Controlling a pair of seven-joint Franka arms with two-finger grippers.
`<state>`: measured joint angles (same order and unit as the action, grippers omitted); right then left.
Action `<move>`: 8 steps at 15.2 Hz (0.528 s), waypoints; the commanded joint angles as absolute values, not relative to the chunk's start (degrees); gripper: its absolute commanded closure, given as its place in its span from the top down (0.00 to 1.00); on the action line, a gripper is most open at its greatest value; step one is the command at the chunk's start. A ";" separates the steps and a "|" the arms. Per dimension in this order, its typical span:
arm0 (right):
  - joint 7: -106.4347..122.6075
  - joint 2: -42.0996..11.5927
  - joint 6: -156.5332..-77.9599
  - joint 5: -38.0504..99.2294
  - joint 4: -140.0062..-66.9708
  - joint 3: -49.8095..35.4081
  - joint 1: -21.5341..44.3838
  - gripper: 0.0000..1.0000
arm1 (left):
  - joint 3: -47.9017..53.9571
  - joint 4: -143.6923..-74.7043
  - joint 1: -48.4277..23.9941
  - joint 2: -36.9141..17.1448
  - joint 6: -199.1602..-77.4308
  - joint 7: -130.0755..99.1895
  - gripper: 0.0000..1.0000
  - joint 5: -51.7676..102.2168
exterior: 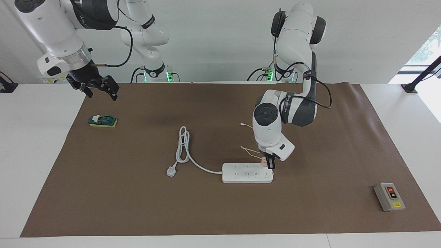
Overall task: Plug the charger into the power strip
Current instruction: 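Push the charger into a socket of the power strip with the left gripper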
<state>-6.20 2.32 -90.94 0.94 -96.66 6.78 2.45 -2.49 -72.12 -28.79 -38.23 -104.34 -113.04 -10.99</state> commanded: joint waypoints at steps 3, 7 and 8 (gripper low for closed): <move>-4.48 1.85 -87.90 0.18 -95.54 6.77 1.76 1.00 | -2.55 -70.22 -28.04 -39.37 -104.85 -109.70 0.00 -11.52; -4.66 1.85 -88.33 0.00 -95.54 6.59 1.76 1.00 | -2.46 -70.31 -27.42 -38.85 -104.94 -107.14 0.00 -10.03; -4.66 1.85 -88.33 0.00 -95.54 6.59 1.76 1.00 | -2.46 -70.31 -27.25 -38.85 -105.20 -106.53 0.00 -9.32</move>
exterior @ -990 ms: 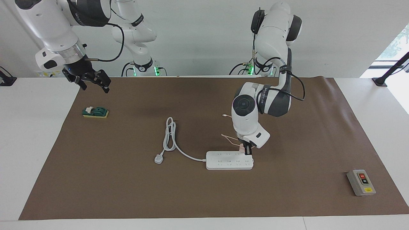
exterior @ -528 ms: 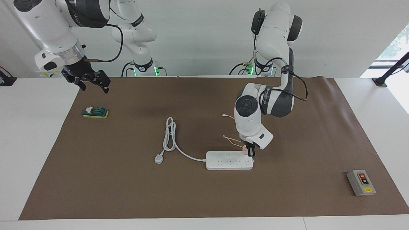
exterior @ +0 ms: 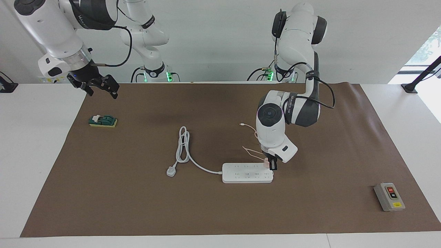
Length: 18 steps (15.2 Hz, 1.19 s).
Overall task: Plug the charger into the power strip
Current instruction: 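Push the charger into a socket of the power strip with the left gripper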
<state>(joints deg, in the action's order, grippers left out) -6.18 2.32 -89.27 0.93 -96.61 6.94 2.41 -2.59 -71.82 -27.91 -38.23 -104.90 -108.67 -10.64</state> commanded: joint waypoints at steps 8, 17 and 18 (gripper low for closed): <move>-5.10 1.93 -88.33 0.09 -95.18 6.59 1.76 1.00 | -2.46 -70.58 -26.46 -38.41 -107.66 -104.06 0.00 -7.03; -5.01 2.90 -87.71 0.09 -95.71 6.07 1.93 1.00 | -2.37 -73.20 -26.46 -37.53 -108.72 -102.83 0.00 -6.15; -5.01 3.07 -87.71 0.09 -95.80 6.06 1.93 1.00 | -2.37 -74.26 -26.46 -36.92 -109.59 -102.83 0.00 -6.07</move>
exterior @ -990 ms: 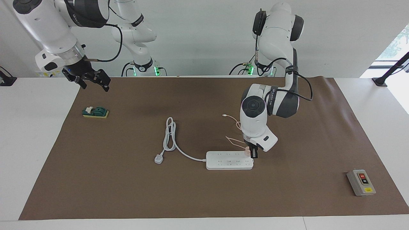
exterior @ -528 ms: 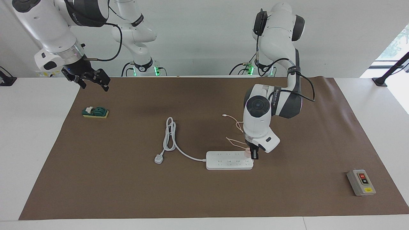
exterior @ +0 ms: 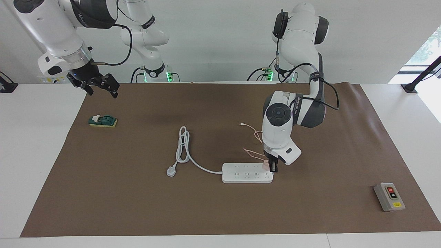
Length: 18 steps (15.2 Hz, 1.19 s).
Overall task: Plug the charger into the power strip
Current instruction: 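Push the charger into a socket of the power strip with the left gripper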
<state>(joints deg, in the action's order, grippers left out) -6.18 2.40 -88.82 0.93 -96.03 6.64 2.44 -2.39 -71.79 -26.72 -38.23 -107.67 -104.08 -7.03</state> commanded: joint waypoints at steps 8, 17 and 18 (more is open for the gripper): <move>-5.01 3.08 -87.71 0.09 -95.80 6.06 1.93 1.00 | -2.37 -78.04 -26.46 -34.64 -111.44 -102.92 0.00 -5.98; -5.01 3.16 -87.71 0.09 -95.80 6.06 1.93 1.00 | -2.55 -84.64 -26.63 -30.76 -116.02 -107.13 0.00 -5.89; -5.01 3.16 -87.63 0.09 -95.80 6.06 1.93 1.00 | -2.55 -84.46 -26.72 -30.76 -115.93 -107.75 0.00 -5.98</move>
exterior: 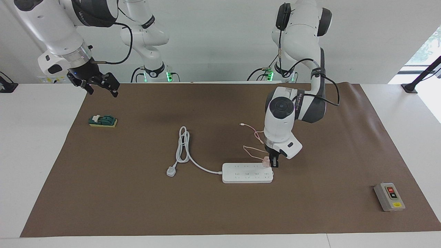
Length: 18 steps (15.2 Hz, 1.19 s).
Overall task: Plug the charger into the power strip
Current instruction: 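Push the charger into a socket of the power strip with the left gripper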
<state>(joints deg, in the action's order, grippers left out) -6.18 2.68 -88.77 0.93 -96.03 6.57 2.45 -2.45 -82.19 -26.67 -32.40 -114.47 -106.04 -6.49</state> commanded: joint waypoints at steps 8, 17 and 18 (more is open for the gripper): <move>-5.01 3.16 -87.71 0.09 -95.80 6.15 1.93 1.00 | -2.55 -84.03 -26.89 -31.90 -115.31 -108.81 0.00 -6.06; -5.01 3.08 -87.71 0.09 -95.80 6.15 1.85 1.00 | -2.72 -82.44 -28.30 -35.50 -115.14 -110.39 0.00 -6.42; -4.92 3.16 -87.63 0.09 -95.80 6.07 1.85 1.00 | -2.72 -82.09 -28.39 -35.68 -115.14 -110.39 0.00 -6.42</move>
<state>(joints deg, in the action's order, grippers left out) -6.18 2.68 -88.76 0.93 -96.03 6.57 2.45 -2.46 -82.18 -27.06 -32.83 -114.69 -108.93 -6.90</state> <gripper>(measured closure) 0.000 0.687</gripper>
